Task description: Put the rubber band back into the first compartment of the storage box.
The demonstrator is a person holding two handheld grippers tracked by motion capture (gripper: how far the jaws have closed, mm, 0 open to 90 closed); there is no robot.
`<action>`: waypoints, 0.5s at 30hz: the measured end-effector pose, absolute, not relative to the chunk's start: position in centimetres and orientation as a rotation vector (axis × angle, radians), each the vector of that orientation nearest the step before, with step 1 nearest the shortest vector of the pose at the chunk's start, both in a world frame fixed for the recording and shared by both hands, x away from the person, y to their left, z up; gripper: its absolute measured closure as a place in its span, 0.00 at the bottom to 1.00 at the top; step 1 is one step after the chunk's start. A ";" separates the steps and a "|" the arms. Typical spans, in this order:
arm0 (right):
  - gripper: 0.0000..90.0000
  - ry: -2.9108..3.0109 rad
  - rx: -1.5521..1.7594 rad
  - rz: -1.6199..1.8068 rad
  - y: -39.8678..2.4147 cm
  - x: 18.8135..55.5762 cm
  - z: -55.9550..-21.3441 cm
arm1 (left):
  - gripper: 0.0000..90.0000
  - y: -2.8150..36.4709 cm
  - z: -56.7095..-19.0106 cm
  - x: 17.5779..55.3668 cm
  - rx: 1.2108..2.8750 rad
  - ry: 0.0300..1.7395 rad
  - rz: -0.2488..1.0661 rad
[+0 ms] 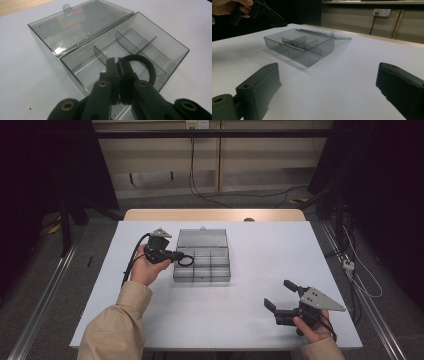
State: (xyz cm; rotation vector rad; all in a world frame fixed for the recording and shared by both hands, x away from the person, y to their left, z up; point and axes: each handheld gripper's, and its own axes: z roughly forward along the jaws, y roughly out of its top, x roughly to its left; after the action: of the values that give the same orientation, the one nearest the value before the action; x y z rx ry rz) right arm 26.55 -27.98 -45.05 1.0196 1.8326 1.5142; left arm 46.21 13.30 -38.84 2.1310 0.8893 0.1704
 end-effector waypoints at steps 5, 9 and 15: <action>0.05 1.831 1.018 1.516 -28.0 26.6 -45.1 | 0.98 13.2 -39.0 46.6 2.127 0.893 0.178; 0.06 1.833 1.016 1.517 -28.0 26.6 -45.0 | 0.98 13.1 -39.3 46.9 2.111 0.905 0.172; 0.06 1.833 1.014 1.519 -27.9 26.6 -45.0 | 0.98 13.0 -39.6 47.3 2.112 0.915 0.182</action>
State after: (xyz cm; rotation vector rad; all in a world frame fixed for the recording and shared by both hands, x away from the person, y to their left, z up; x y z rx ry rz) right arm 26.56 -27.94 -45.04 1.0140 1.8331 1.5189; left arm 47.34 13.01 -39.60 2.1117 0.9151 0.1821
